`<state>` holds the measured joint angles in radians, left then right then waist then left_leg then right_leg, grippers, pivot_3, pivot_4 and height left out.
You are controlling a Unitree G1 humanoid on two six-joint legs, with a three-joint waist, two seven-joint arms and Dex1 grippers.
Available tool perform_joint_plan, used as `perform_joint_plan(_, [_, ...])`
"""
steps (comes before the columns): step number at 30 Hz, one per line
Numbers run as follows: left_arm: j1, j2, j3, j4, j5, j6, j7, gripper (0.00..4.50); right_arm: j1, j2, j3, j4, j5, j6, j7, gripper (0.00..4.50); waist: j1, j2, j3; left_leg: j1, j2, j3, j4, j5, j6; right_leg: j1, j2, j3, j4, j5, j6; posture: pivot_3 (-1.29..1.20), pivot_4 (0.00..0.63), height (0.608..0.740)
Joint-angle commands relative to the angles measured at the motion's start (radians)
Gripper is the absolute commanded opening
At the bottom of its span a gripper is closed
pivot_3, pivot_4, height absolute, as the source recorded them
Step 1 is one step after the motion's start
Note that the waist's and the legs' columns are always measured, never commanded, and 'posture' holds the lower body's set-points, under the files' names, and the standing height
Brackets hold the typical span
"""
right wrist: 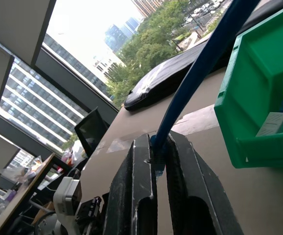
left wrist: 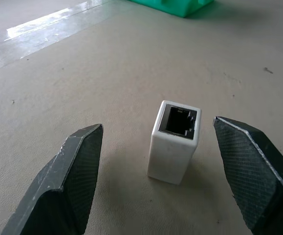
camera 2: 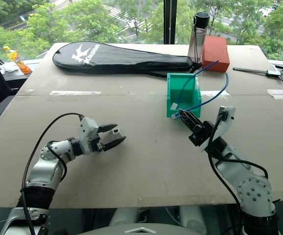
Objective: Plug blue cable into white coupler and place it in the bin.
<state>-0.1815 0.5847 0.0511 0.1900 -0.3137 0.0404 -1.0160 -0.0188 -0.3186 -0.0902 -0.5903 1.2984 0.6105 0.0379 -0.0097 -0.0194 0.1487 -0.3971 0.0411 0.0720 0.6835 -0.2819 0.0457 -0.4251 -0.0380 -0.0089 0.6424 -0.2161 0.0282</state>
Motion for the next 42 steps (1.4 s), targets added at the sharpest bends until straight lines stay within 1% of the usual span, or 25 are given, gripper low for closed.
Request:
perform_joint_plan(1, [-0.026, 0.014, 0.006, 0.026, 0.013, -0.049, -0.023, 3.66, 0.001, -0.007, -0.021, -0.048, 0.015, -0.009, 0.0, 0.0, 0.0, 0.0, 0.0, 0.0, 0.0, 0.0, 0.0, 0.0, 0.0, 0.0, 0.0, 0.0, 0.0, 0.0, 0.0, 0.0, 0.15, 0.74])
perform_joint_plan(2, [-0.032, 0.014, 0.005, 0.037, 0.016, -0.056, -0.027, 3.66, 0.001, -0.008, -0.022, -0.049, 0.016, -0.009, -0.001, 0.0, 0.0, 0.0, 0.0, 0.0, 0.0, 0.0, 0.0, 0.0, 0.0, 0.0, 0.0, 0.0, 0.0, 0.0, 0.0, 0.0, 0.15, 0.74])
perform_joint_plan(3, [-0.038, 0.015, 0.005, 0.048, 0.017, -0.061, -0.032, 3.43, 0.001, -0.009, -0.023, -0.05, 0.017, -0.009, -0.001, 0.0, 0.0, 0.0, 0.0, 0.0, 0.0, 0.0, 0.0, 0.0, 0.0, 0.0, 0.0, 0.0, 0.0, 0.0, 0.0, 0.0, 0.15, 0.74])
perform_joint_plan(5, [-0.046, 0.016, 0.003, 0.062, 0.017, -0.071, -0.046, 2.82, 0.001, -0.011, -0.023, -0.05, 0.017, -0.008, -0.002, 0.0, 0.0, 0.0, 0.0, 0.0, 0.0, 0.0, 0.0, 0.0, 0.0, 0.0, 0.0, 0.0, 0.0, 0.0, 0.0, 0.0, 0.15, 0.74])
perform_joint_plan(7, [-0.051, 0.017, 0.001, 0.072, 0.018, -0.083, -0.061, 1.85, 0.0, -0.015, -0.023, -0.05, 0.019, -0.006, -0.001, 0.0, 0.0, 0.0, 0.0, 0.0, 0.0, 0.0, 0.0, 0.0, 0.0, 0.0, 0.0, 0.0, 0.0, 0.0, 0.0, 0.0, 0.15, 0.74])
perform_joint_plan(8, [-0.053, 0.018, 0.002, 0.076, 0.017, -0.086, -0.066, 1.66, -0.001, -0.017, -0.023, -0.05, 0.019, -0.006, -0.001, 0.0, 0.0, 0.0, 0.0, 0.0, 0.0, 0.0, 0.0, 0.0, 0.0, 0.0, 0.0, 0.0, 0.0, 0.0, 0.0, 0.0, 0.15, 0.74])
perform_joint_plan(9, [-0.055, 0.018, 0.002, 0.08, 0.016, -0.09, -0.073, 0.94, -0.001, -0.02, -0.023, -0.05, 0.019, -0.005, 0.0, 0.0, 0.0, 0.0, 0.0, 0.0, 0.0, 0.0, 0.0, 0.0, 0.0, 0.0, 0.0, 0.0, 0.0, 0.0, 0.0, 0.0, 0.15, 0.74])
perform_joint_plan(10, [-0.056, 0.018, 0.003, 0.081, 0.013, -0.094, -0.082, 0.51, -0.001, -0.023, -0.023, -0.051, 0.019, -0.004, 0.001, 0.0, 0.0, 0.0, 0.0, 0.0, 0.0, 0.0, 0.0, 0.0, 0.0, 0.0, 0.0, 0.0, 0.0, 0.0, 0.0, 0.0, 0.15, 0.74])
perform_joint_plan(11, [-0.055, 0.019, 0.002, 0.076, 0.007, -0.096, -0.095, 0.36, -0.002, -0.028, -0.024, -0.052, 0.015, -0.004, 0.004, 0.0, 0.0, 0.0, 0.0, 0.0, 0.0, 0.0, 0.0, 0.0, 0.0, 0.0, 0.0, 0.0, 0.0, 0.0, 0.0, 0.0, 0.15, 0.74])
perform_joint_plan(14, [-0.055, 0.021, -0.009, 0.045, -0.01, -0.09, -0.142, 0.37, -0.016, -0.061, -0.028, -0.053, -0.012, -0.002, 0.031, 0.0, 0.0, 0.0, 0.0, 0.0, 0.0, 0.0, 0.0, 0.0, 0.0, 0.0, 0.0, 0.0, 0.0, 0.0, 0.0, 0.0, 0.15, 0.74])
perform_joint_plan(16, [-0.077, 0.013, -0.033, 0.0, -0.029, -0.046, -0.169, 0.37, -0.042, -0.122, -0.031, -0.052, -0.05, 0.011, 0.083, 0.0, 0.0, 0.0, 0.0, 0.0, 0.0, 0.0, 0.0, 0.0, 0.0, 0.0, -0.001, 0.0, 0.0, 0.0, 0.0, 0.0, 0.15, 0.74])
perform_joint_plan(19, [-0.129, -0.014, -0.101, -0.043, -0.028, 0.008, -0.202, 0.37, -0.091, -0.241, -0.024, -0.036, -0.127, 0.033, 0.193, 0.0, 0.007, 0.0, 0.0, 0.0, -0.001, 0.0, 0.001, 0.0, 0.0, 0.0, -0.001, 0.0, 0.0, 0.0, 0.0, 0.0, 0.15, 0.74])
perform_joint_plan(22, [-0.197, -0.06, -0.175, -0.023, 0.014, 0.03, -0.208, 0.37, -0.136, -0.341, -0.004, -0.006, -0.207, 0.045, 0.305, 0.0, 0.013, -0.001, 0.0, 0.0, -0.002, 0.0, 0.001, 0.0, 0.001, 0.0, -0.001, 0.0, 0.0, 0.0, 0.0, 0.0, 0.15, 0.74])
perform_joint_plan(24, [-0.254, -0.098, -0.223, 0.018, 0.042, 0.038, -0.211, 0.37, -0.17, -0.376, -0.001, 0.023, -0.236, 0.051, 0.362, 0.0, 0.015, -0.001, 0.0, 0.0, -0.002, 0.0, 0.001, 0.0, 0.001, 0.0, 0.001, 0.0, -0.001, 0.0, 0.0, 0.0, 0.15, 0.74])
perform_joint_plan(29, [-0.4, -0.206, -0.298, 0.144, 0.084, 0.018, -0.223, 0.37, -0.253, -0.441, 0.007, 0.104, -0.303, 0.07, 0.493, 0.0, 0.021, -0.001, 0.001, -0.001, -0.003, 0.0, 0.001, 0.0, 0.001, 0.0, 0.003, 0.001, -0.001, 0.002, 0.004, 0.0, 0.15, 0.74])
perform_joint_plan(32, [-0.441, -0.253, -0.331, 0.192, 0.115, 0.005, -0.22, 0.37, -0.299, -0.471, 0.033, 0.157, -0.376, 0.07, 0.562, 0.0, 0.022, -0.001, 0.001, -0.002, -0.003, 0.0, 0.001, 0.0, 0.001, 0.0, 0.003, 0.001, -0.001, 0.002, 0.004, 0.0, 0.15, 0.74])
perform_joint_plan(35, [-0.469, -0.315, -0.366, 0.243, 0.155, -0.015, -0.187, 0.37, -0.355, -0.505, 0.111, 0.236, -0.51, 0.026, 0.674, 0.0, 0.02, -0.001, 0.001, -0.002, -0.003, 0.0, 0.001, 0.0, 0.001, -0.001, 0.003, 0.002, -0.002, 0.002, 0.004, 0.0, 0.15, 0.74])
perform_joint_plan(37, [-0.479, -0.333, -0.385, 0.277, 0.192, -0.041, -0.173, 0.37, -0.392, -0.514, 0.156, 0.278, -0.577, 0.002, 0.736, 0.0, 0.021, -0.001, 0.001, -0.003, -0.004, 0.0, 0.001, 0.0, 0.001, -0.001, 0.003, 0.001, -0.002, 0.002, 0.004, 0.0, 0.15, 0.74])
perform_joint_plan(42, [-0.492, -0.35, -0.418, 0.355, 0.263, -0.108, -0.141, 0.37, -0.462, -0.484, 0.234, 0.358, -0.681, -0.028, 0.837, 0.0, 0.022, -0.001, 0.001, -0.003, -0.003, 0.0, 0.001, 0.0, 0.001, -0.002, 0.004, 0.001, -0.002, 0.002, 0.004, 0.0, 0.15, 0.74])
